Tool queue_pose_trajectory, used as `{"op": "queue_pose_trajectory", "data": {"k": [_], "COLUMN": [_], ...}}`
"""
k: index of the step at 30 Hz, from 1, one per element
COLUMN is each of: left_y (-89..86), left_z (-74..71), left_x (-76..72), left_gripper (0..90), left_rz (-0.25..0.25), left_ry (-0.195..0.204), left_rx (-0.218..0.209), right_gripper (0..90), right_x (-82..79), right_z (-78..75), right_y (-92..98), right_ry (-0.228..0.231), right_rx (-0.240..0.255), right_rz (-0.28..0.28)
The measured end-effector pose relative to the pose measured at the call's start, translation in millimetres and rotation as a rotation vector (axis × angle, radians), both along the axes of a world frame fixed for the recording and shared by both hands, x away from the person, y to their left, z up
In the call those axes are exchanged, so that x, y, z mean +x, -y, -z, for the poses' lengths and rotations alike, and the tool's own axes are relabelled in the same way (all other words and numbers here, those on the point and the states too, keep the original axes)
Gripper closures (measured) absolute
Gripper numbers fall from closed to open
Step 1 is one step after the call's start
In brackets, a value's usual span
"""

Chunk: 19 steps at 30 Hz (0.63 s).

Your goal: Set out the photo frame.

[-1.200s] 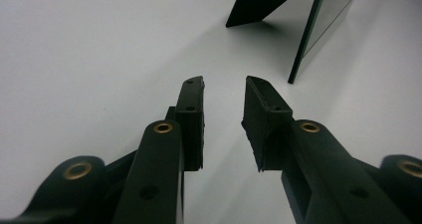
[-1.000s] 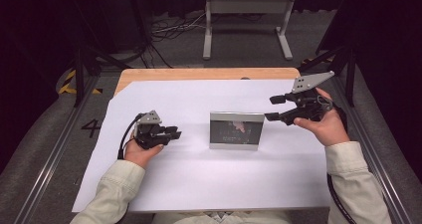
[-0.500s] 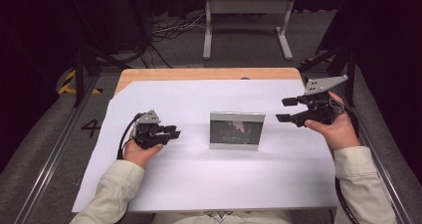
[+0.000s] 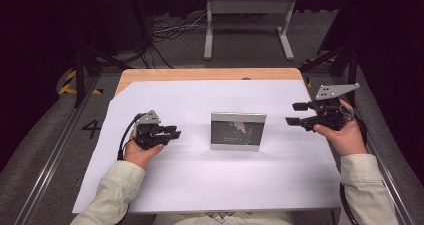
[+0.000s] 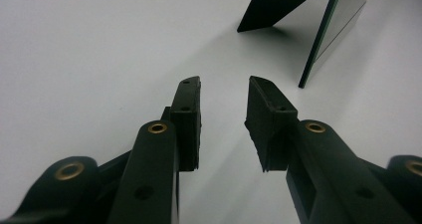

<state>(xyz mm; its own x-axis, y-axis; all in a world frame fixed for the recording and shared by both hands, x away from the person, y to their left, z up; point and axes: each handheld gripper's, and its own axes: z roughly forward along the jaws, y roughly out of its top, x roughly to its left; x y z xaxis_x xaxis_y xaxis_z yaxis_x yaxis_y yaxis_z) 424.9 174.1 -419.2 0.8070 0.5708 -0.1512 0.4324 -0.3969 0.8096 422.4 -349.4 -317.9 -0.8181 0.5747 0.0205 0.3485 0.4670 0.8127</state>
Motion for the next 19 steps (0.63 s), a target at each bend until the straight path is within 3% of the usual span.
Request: {"op": "queue_pose_trajectory", "data": {"k": [19], "left_y": [-2.2], "left_z": [-1.2], "left_x": [0.4], "left_gripper": [66.5], "left_rz": [-0.013], "left_ry": [0.011], "left_rx": [-0.002], "right_gripper": [32.4], "right_x": [-1.3], "right_z": [20.2], "right_y": [9.5], "right_ry": [-0.035], "right_rx": [-0.029], "right_rz": [0.061]}}
